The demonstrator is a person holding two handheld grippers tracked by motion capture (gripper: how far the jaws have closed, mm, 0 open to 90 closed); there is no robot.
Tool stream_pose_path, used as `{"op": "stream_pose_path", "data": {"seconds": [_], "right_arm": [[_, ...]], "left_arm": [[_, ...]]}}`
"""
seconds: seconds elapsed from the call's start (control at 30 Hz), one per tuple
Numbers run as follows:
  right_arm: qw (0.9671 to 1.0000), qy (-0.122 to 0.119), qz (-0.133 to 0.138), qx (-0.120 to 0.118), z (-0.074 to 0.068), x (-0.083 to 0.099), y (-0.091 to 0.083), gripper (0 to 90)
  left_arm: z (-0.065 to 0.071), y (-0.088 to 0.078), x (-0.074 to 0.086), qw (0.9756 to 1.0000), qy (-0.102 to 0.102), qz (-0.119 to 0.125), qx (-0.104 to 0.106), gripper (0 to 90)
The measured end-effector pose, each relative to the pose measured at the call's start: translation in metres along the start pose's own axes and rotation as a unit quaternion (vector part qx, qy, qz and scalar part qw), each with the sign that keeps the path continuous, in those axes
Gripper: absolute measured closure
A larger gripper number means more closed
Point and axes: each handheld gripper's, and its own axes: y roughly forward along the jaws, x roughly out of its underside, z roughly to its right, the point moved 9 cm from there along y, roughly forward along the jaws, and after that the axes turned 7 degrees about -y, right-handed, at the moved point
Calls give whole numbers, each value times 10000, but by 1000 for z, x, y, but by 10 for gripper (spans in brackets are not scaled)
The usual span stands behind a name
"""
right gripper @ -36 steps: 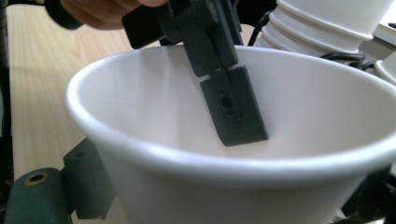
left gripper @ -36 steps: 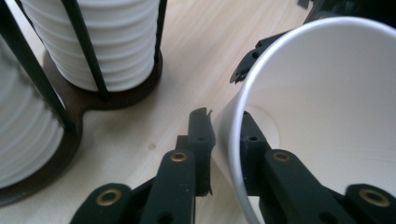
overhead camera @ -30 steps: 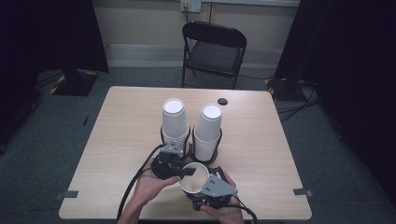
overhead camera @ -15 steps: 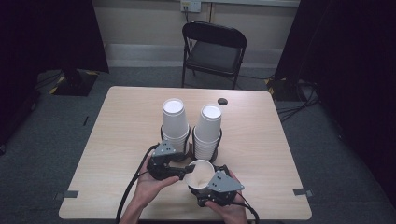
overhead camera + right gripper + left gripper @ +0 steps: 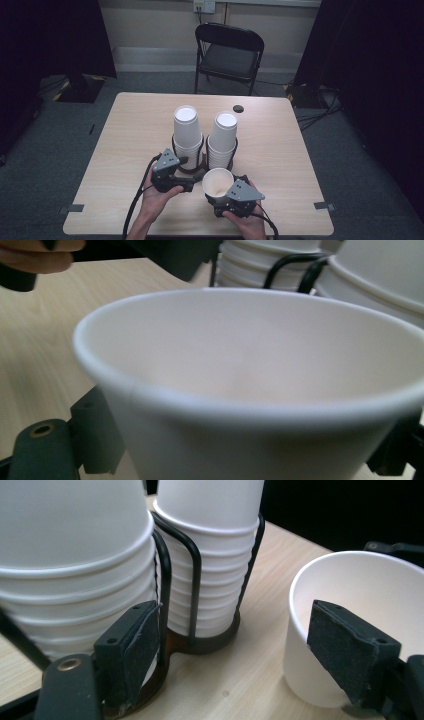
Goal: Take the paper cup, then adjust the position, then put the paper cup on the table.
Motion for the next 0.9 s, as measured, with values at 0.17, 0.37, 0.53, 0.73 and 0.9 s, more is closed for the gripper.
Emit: {"op": "stream_pose_path", "data": {"seconds": [0.17,0.37,0.53,0.73,0.9], "right_arm": [[9996,242,15,113,12,7,-8,123],[9986,456,57,274,27,11,-13,124],[9974,613,71,361,41,10,-13,124],[9961,759,68,446,52,10,-13,124],[9953,795,62,547,63,10,-14,124]], "left_arm": [[-6,-3,3,9997,55,157,-173,197],[-9,-6,13,9992,103,290,-245,200],[-13,-3,21,9990,96,332,-273,200],[-16,-2,31,9987,67,360,-349,200],[-22,-3,39,9983,3,389,-442,195]]}}
